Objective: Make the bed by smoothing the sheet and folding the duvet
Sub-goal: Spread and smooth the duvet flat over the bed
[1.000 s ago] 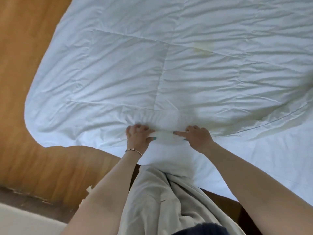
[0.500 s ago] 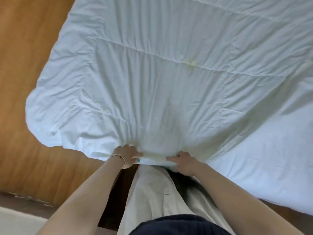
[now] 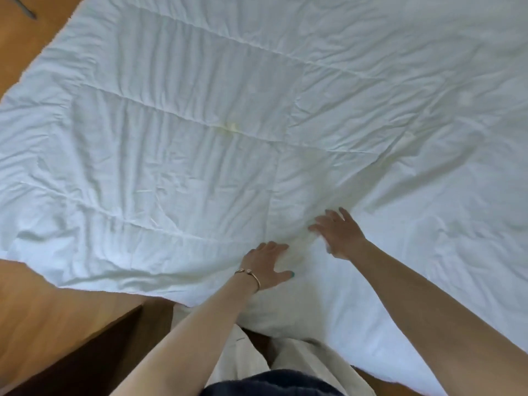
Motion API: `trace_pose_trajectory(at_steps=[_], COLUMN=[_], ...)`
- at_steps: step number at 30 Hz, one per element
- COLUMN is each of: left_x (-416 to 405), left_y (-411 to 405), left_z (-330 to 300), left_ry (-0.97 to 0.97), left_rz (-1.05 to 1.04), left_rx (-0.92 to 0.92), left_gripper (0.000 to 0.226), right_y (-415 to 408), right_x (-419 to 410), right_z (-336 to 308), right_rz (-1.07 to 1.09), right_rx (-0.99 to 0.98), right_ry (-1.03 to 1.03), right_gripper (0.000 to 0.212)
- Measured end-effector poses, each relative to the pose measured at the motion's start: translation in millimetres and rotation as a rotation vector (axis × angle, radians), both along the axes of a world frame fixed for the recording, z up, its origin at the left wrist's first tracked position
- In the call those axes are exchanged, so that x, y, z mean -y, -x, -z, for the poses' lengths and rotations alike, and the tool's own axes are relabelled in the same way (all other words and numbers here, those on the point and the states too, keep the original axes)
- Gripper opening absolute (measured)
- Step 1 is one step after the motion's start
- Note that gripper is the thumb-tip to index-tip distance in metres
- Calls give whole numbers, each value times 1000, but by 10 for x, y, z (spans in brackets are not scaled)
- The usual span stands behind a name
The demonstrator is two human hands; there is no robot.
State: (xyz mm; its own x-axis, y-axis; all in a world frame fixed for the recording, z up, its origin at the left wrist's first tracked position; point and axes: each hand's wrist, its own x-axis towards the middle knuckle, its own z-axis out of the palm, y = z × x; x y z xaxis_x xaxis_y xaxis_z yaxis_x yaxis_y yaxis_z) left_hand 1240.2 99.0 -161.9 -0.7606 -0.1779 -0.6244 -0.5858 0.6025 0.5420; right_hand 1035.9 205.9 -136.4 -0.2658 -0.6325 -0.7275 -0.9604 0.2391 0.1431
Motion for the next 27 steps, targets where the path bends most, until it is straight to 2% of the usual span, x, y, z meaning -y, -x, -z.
trace_pose_trajectory(at_steps=[5,10,13,17,21,24,27], left_x=[-478,-674,-811,-809,-820,-909,-1203], left_y=[538,880,996,1004,980,864,571], left_z=[27,132,271,480,417,297,202], left_ry=[44,127,176,164,185,58,-54], left_rz=[-303,-347,-371,-361,-327,-301,-135], left_rx=[16,-70,-50,-36,-88,-46,62], left_gripper=[68,54,56,60,57,59,69], right_y=[693,1239,1403,1426,1474,1322,885], right_x=[-39,-106,-205,-365,-429,-694,-1386], right_z=[-112,-121,2,149,73,-38,-57], right_rz=[-100,-127,-115,-154,-175,-15,222], right_rx=[-69,-119,-162,-83,21,118,273], right_ry=[-54,-147,-146,-110,-74,-136,-131], right_gripper=[71,81,72,64,52,48,49])
